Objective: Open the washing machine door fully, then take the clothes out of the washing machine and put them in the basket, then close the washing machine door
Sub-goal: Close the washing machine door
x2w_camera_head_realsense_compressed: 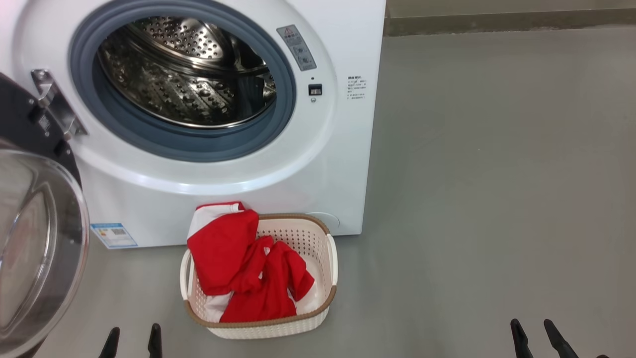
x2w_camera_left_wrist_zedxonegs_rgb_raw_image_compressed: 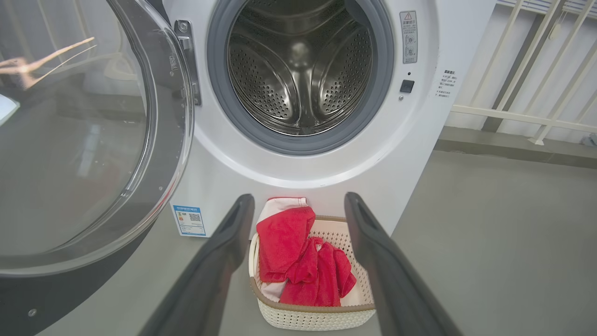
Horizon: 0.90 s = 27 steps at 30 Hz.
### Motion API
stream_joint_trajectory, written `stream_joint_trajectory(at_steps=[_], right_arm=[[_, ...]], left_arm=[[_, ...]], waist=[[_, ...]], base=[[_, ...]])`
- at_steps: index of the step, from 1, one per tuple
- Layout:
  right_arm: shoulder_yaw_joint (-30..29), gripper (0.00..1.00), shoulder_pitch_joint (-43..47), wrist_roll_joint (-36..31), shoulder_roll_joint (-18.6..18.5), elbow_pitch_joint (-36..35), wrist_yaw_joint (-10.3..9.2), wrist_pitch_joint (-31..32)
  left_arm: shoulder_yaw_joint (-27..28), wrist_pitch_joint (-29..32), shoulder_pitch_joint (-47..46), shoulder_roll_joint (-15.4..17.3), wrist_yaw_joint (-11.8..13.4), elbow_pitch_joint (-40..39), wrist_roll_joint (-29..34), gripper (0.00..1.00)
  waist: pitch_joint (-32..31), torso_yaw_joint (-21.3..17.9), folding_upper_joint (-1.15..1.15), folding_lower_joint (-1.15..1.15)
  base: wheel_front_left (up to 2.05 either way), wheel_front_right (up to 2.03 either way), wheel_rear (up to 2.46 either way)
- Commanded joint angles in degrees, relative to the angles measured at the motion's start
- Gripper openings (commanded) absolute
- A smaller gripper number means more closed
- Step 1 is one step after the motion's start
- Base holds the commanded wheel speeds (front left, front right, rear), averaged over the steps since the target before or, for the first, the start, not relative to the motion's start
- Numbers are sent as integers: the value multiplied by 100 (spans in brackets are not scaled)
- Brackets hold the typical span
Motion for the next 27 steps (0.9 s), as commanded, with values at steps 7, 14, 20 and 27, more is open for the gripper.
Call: stream_joint_trajectory(at_steps=[7,14,20,27], right_arm=[[142,100,-150,13,-109,-113,43,-37],[152,100,-149,15,-111,-101,43,-37],[160,100,-163,14,-108,-107,43,-37],[189,100,-140,16,-87,-84,43,-37]], left_arm=[[126,-46,-222,61,-33,-122,2,100],[141,-46,-232,61,-33,-68,38,100],[134,-46,-263,61,-33,-40,41,100],[117,-46,-258,61,18,68,-7,100]], waist=[[1,35,0,0],[-11,48,0,0],[-29,99,0,0],[-80,363,0,0]], base=[[-65,65,0],[-1,1,0],[0,0,0],[0,0,0]])
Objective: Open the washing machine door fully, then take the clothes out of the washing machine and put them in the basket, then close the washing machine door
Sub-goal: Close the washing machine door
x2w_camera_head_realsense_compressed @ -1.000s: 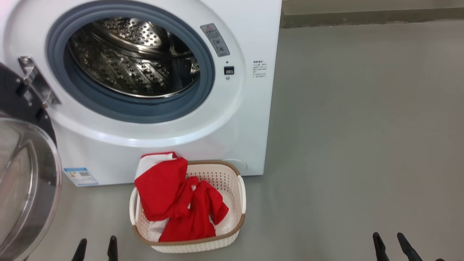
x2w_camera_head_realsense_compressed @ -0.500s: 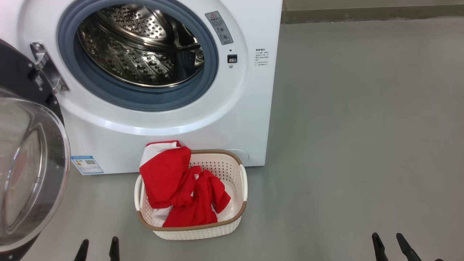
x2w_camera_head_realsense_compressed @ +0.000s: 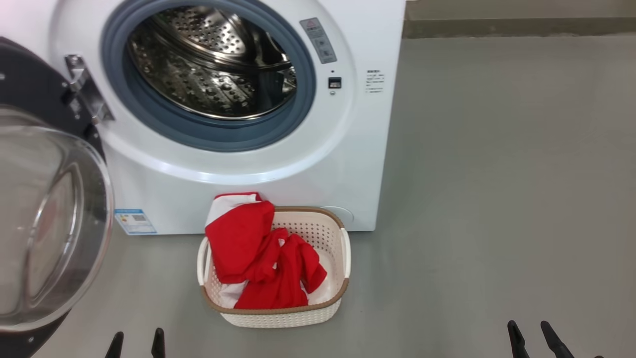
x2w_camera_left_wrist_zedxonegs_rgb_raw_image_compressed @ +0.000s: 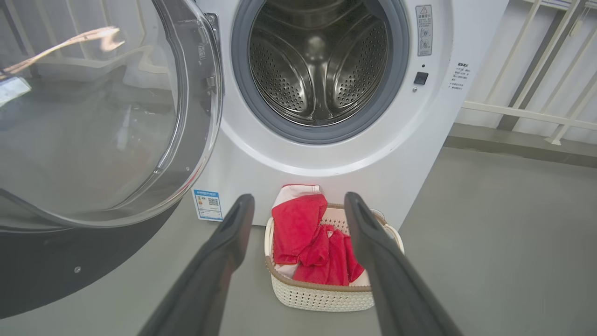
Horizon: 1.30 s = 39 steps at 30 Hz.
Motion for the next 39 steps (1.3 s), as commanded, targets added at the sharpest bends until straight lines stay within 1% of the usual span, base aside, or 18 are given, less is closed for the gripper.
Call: stream_joint_trajectory(at_steps=[1,12,21,27,32,39], right_arm=[[146,100,-140,16,-103,-103,43,-37],[379,100,-185,24,-190,-59,43,-37],[606,100,-283,51,-283,-6,43,-37],[778,100,-365,71,-301,32,43,-37],[1070,100,-682,89,-435,111,43,-37],[1602,100,-1231,213,-705,338,43,-37]], left_arm=[[153,-46,-244,61,13,-104,-34,100],[-91,-46,-156,61,245,-23,-245,100],[-325,-46,-133,61,365,-14,-318,100],[-378,-46,-99,61,415,-5,-326,100],[-294,-46,-96,61,568,-160,-538,100],[-290,-46,-16,61,889,-460,-896,100]], waist=[[-27,126,0,0],[-95,1044,0,0],[-101,1899,0,0],[-118,2390,0,0],[84,2546,0,0],[283,2670,0,0]], base=[[0,0,0],[0,0,0],[0,0,0],[0,0,0],[0,0,0],[0,0,0]])
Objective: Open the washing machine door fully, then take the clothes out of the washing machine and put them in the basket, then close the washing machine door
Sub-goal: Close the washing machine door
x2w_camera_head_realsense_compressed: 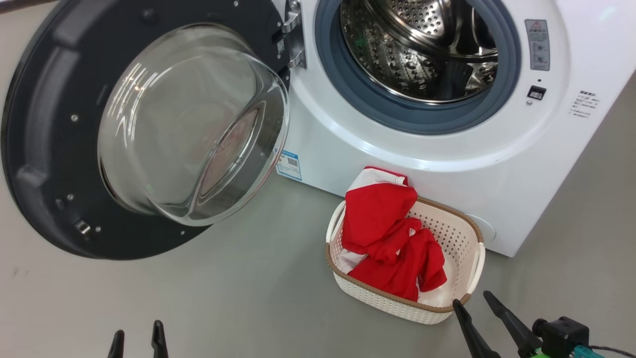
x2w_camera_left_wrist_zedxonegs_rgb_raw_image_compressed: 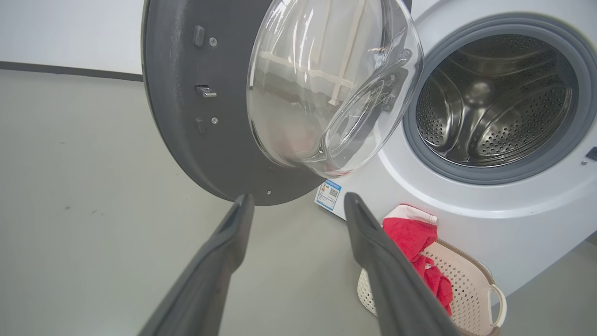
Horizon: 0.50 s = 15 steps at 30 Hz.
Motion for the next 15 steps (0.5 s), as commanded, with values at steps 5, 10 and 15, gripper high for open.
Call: stream_joint_trajectory(at_steps=[5,10,15], right_arm=[[333,100,-450,122,-197,7,42,-38],[401,100,-503,170,-223,45,42,-38],[297,100,-398,178,-167,27,42,-38]], left_arm=[[155,-46,26,49,146,-273,-119,100],[157,-46,21,49,178,-314,-131,100],[157,-46,-17,49,99,-337,-152,42]], waist=[[115,98,0,0],[104,91,0,0],[41,63,0,0]], base=[[0,0,0],[0,0,0],[0,0,0]])
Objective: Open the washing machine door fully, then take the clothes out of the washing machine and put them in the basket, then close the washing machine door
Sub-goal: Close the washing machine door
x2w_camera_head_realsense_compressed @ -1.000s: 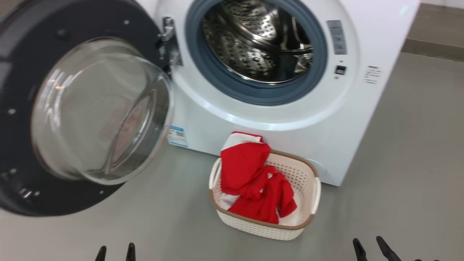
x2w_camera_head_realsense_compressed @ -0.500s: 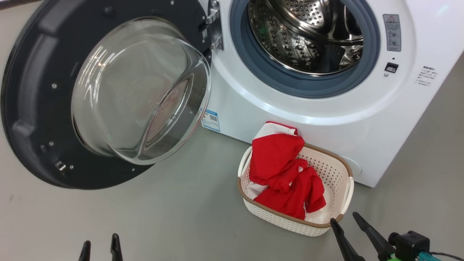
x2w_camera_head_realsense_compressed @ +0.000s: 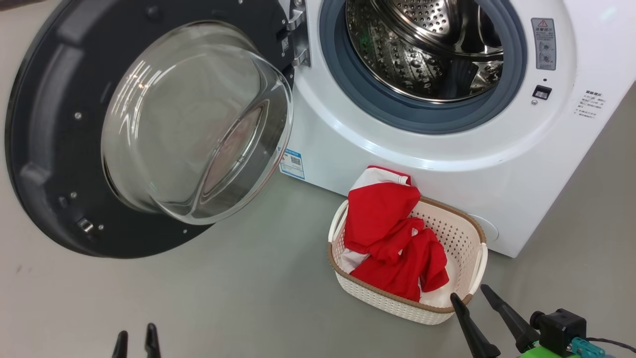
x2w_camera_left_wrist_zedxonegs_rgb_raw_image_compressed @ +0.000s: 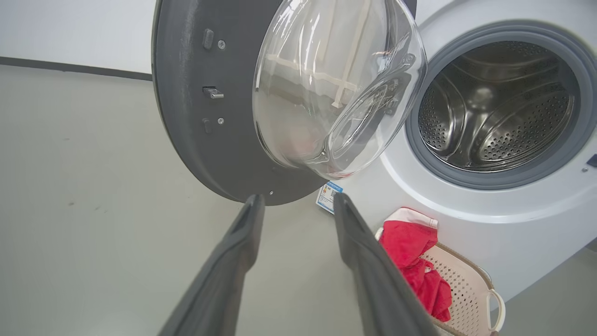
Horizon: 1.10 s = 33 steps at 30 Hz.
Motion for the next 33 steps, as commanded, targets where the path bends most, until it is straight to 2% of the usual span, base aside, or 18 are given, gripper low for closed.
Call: stream_joint_trajectory(at_steps=[1,2,6,13,18,22,28,31,33], right_arm=[[67,100,-74,39,-54,-139,42,-38],[38,100,-36,33,-29,-149,42,-38],[-63,100,101,2,64,-180,42,-38],[-291,100,256,-57,242,-248,42,-38],[-476,100,382,-121,352,-337,42,-38],[-667,100,514,-176,436,-411,42,-38],[-820,100,601,-253,522,-490,42,-38],[-833,100,567,-267,531,-494,42,-38],[-852,100,556,-271,535,-496,42,-38]], left_arm=[[201,-46,-132,48,-51,-171,-41,15],[232,-46,-156,48,-93,-188,-52,0],[461,-46,-403,48,-273,-282,-32,0],[1209,-46,-1473,91,-811,-536,406,0],[1520,-46,-2530,669,-959,-569,644,0],[1744,-46,-3380,1165,-983,-283,344,0],[1973,-46,-4494,2167,-987,846,-652,0],[1917,-42,-4905,2576,-987,1786,-1253,0],[1913,235,-5215,2748,-988,2537,-1766,0]], waist=[[-22,-11,0,0],[-39,-17,0,0],[-74,-38,0,0],[-132,-96,0,0],[-137,-137,0,0],[-112,-164,0,0],[-7,-324,0,0],[32,-405,0,0],[47,-432,0,0]], base=[[0,0,0],[0,0,0],[0,0,0],[0,0,0],[0,0,0],[0,0,0],[0,0,0],[0,0,0],[0,0,0]])
